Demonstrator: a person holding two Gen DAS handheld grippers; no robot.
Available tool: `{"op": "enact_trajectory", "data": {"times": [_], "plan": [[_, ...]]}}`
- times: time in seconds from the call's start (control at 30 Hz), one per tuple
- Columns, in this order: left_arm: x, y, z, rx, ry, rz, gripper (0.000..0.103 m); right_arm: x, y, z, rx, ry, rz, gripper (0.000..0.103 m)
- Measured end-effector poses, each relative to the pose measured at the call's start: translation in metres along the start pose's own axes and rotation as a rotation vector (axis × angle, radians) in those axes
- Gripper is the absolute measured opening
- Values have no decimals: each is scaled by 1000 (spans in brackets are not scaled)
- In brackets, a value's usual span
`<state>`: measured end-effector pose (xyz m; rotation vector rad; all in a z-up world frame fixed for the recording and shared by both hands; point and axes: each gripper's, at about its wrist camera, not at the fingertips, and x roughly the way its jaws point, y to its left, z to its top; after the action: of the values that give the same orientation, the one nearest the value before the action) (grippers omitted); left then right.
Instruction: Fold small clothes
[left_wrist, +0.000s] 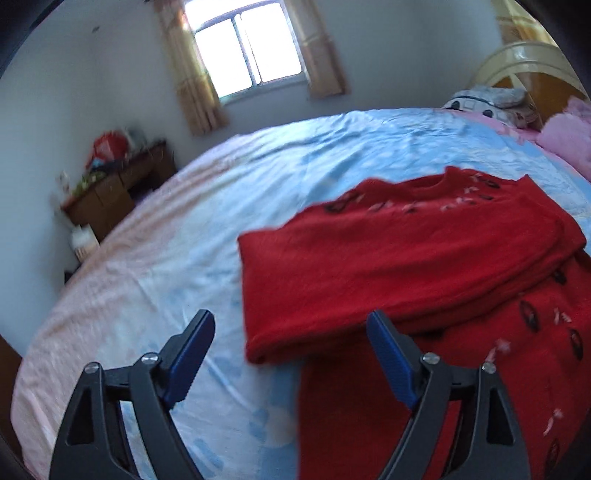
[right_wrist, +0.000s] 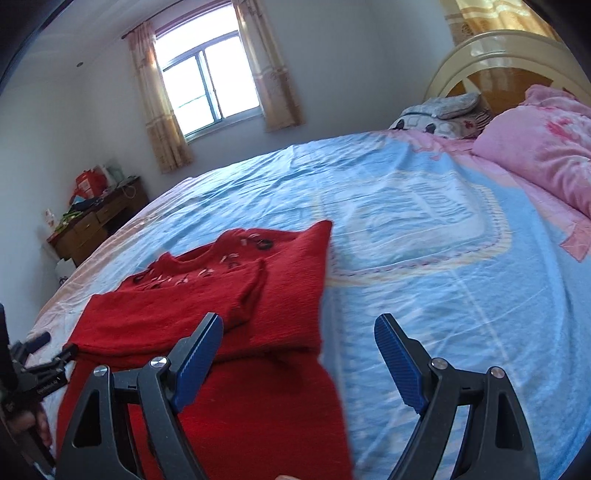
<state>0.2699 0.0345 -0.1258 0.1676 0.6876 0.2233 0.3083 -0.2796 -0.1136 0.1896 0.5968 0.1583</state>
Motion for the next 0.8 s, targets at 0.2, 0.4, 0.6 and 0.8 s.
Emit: {"op": "enact_trajectory", "data": {"times": [0.2, 0.4, 0.6, 0.8], "plan": [[18, 1, -9, -43, 46, -44, 93, 14, 33, 13, -119, 47, 23, 63], [15, 7, -17, -92, 40, -102, 99, 63, 43, 23, -115, 191, 10, 51], [24, 23, -20, -185, 72, -175, 102, 86, 54, 22, -111, 257, -2, 11], [24, 31, -23, -236, 64, -199, 103, 52, 72, 31, -219, 126, -55, 8]]}}
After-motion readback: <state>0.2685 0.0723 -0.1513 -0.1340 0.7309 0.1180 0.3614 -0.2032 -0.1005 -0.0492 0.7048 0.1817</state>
